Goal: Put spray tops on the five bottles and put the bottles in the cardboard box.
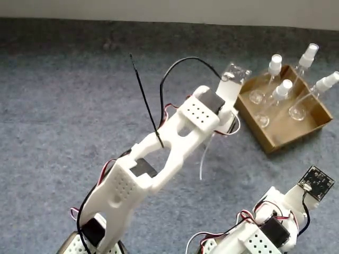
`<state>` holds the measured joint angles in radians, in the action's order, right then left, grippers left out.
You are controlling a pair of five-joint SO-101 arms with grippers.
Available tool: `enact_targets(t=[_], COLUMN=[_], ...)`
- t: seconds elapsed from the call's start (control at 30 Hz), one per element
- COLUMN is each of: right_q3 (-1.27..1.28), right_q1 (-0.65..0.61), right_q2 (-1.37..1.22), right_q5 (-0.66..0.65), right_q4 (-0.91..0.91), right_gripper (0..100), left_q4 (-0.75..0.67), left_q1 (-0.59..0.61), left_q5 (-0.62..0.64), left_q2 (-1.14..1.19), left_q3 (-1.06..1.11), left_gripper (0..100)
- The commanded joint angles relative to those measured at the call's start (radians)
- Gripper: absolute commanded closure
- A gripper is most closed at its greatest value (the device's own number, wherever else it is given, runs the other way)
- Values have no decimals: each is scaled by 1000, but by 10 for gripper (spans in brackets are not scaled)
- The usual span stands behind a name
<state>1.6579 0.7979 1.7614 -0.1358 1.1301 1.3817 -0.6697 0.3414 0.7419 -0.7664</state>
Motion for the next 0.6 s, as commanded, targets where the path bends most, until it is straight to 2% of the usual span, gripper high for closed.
enact_targets(t=[0.0, 0.33, 0.57], right_q3=[-2, -1, -2], right_q1=[4, 2, -2], right_q2=[2, 2, 2], right_q5=[3, 5, 8], right_q4=[-16, -16, -16], right_gripper=[887, 887, 887], left_q4=[94, 327, 365], left_q1=[8, 90, 191], left_q5=[-141, -379, -416], left_q2=[-159, -400, -575], left_q3=[-54, -51, -31], left_gripper=[955, 956, 957])
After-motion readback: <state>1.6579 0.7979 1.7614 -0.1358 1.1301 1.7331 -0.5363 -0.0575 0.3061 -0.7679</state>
